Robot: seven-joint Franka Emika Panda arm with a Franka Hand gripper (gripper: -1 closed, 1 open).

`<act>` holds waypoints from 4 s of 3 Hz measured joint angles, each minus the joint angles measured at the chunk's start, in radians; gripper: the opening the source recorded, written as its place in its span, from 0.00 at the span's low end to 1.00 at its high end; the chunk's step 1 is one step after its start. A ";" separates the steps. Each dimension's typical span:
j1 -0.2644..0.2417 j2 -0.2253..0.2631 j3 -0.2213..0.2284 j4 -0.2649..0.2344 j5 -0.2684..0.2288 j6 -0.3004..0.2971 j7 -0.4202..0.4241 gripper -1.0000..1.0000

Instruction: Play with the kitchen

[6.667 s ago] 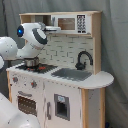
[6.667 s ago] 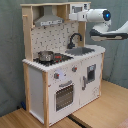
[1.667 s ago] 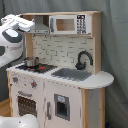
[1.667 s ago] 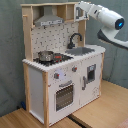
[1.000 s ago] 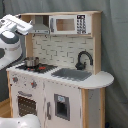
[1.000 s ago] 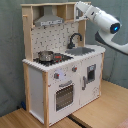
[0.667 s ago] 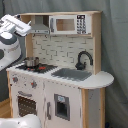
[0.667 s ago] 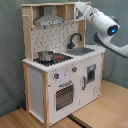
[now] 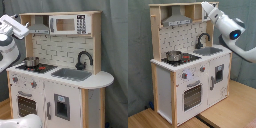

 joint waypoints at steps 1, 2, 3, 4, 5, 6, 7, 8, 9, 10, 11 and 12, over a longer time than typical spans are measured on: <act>-0.025 -0.041 0.003 0.022 0.000 -0.054 0.091 1.00; -0.045 -0.069 0.011 0.044 0.000 -0.109 0.174 1.00; -0.066 -0.079 0.030 0.086 0.000 -0.191 0.274 1.00; -0.083 -0.072 0.045 0.135 0.000 -0.273 0.346 1.00; -0.097 -0.056 0.058 0.187 0.000 -0.357 0.404 1.00; -0.107 -0.034 0.084 0.238 0.000 -0.443 0.462 1.00; -0.122 -0.011 0.124 0.285 0.000 -0.524 0.528 1.00; -0.143 0.002 0.161 0.327 0.000 -0.595 0.597 1.00; -0.182 0.007 0.186 0.376 0.004 -0.669 0.667 1.00; -0.234 0.011 0.181 0.432 0.030 -0.733 0.700 1.00; -0.287 0.033 0.161 0.493 0.051 -0.792 0.711 1.00; -0.294 0.039 0.160 0.502 0.052 -0.801 0.712 0.00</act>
